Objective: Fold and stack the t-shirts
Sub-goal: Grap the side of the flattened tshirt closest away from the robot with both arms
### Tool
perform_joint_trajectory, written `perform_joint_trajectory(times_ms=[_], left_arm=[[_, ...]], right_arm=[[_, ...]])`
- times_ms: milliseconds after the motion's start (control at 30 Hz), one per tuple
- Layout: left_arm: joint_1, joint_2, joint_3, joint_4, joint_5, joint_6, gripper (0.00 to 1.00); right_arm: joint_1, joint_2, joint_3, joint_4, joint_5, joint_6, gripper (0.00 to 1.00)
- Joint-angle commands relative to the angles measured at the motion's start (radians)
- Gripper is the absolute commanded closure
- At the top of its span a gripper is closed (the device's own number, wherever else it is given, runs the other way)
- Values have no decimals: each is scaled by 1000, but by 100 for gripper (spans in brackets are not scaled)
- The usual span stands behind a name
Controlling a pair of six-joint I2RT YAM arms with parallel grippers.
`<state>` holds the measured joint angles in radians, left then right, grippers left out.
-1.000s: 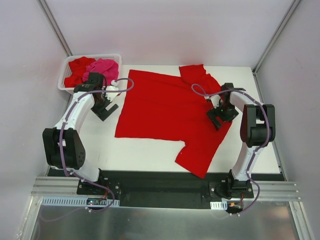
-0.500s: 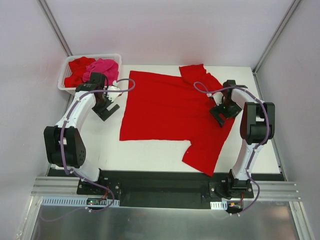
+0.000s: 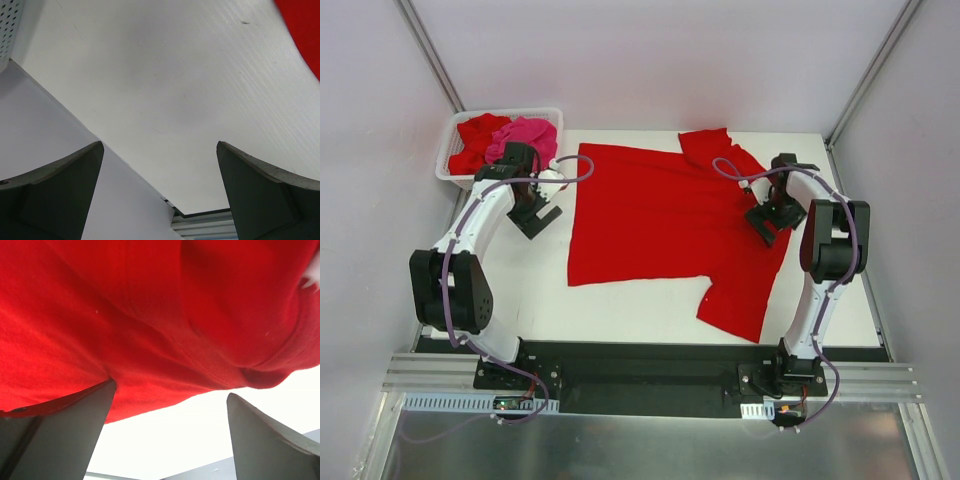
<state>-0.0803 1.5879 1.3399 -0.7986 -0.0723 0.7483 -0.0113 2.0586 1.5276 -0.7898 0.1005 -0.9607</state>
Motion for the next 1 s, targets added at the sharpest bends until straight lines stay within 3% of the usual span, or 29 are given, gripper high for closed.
perform_joint_trajectory(times_ms=[0,133,300,433,633,967], left_arm=[[-21,17,51,-16,-4,-4,3],[-62,69,111,-13,-14,-18,3],[-113,226,361,-8,-3,-44,2],[-141,397,652,-10,-9,-53,2],[-167,622,887,-10,38,-52,2],[-185,698,869,-2,216,-66,3]], right_arm=[[-6,-58,-4,-106,-34,14,3],[-4,-135,-3,-161,-91,43,4],[0,-204,69,-183,-156,77,4],[5,-181,189,-105,-133,88,4],[10,-46,368,49,-108,74,4],[62,179,514,175,-82,40,1]])
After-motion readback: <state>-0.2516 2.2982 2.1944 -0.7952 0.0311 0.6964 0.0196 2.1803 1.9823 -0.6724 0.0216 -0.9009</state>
